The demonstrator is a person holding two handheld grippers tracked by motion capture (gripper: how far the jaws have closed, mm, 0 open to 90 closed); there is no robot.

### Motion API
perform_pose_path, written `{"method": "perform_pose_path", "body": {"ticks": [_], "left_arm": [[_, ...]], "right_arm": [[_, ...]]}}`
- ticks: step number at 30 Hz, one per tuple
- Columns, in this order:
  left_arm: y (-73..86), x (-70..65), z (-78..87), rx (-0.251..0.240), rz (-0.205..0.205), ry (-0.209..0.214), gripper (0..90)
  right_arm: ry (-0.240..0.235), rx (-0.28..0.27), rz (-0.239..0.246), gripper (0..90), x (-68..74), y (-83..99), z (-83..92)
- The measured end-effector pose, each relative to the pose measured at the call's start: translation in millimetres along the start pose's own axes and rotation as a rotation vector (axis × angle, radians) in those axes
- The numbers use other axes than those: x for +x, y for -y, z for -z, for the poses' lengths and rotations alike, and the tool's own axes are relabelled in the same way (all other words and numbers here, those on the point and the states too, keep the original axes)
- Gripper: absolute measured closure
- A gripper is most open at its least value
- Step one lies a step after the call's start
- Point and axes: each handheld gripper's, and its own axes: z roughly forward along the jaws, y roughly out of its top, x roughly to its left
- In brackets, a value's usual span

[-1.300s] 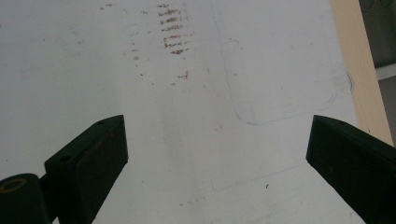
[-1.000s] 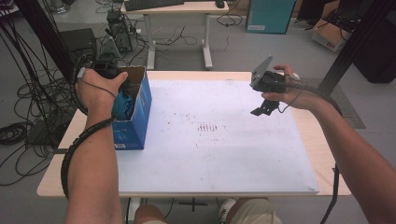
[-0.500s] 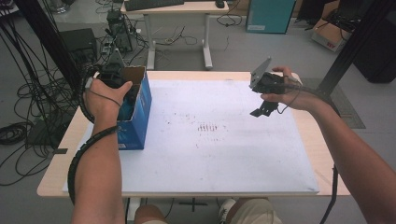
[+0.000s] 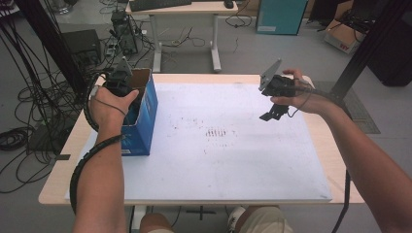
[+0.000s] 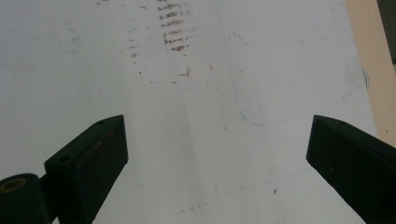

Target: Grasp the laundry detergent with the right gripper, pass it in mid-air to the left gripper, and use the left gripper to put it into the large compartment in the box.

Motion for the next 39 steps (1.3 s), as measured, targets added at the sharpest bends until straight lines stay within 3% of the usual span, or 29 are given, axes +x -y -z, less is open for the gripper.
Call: {"method": "perform_pose_path", "body": {"ticks": [39], "left_arm": [[1.8, -0.1, -0.3, 0.002, 0.003, 0.001, 36.5]], "right_arm": [[0.019, 0.008, -0.011, 5.5, -8.8, 7.0, 8.7]]}}
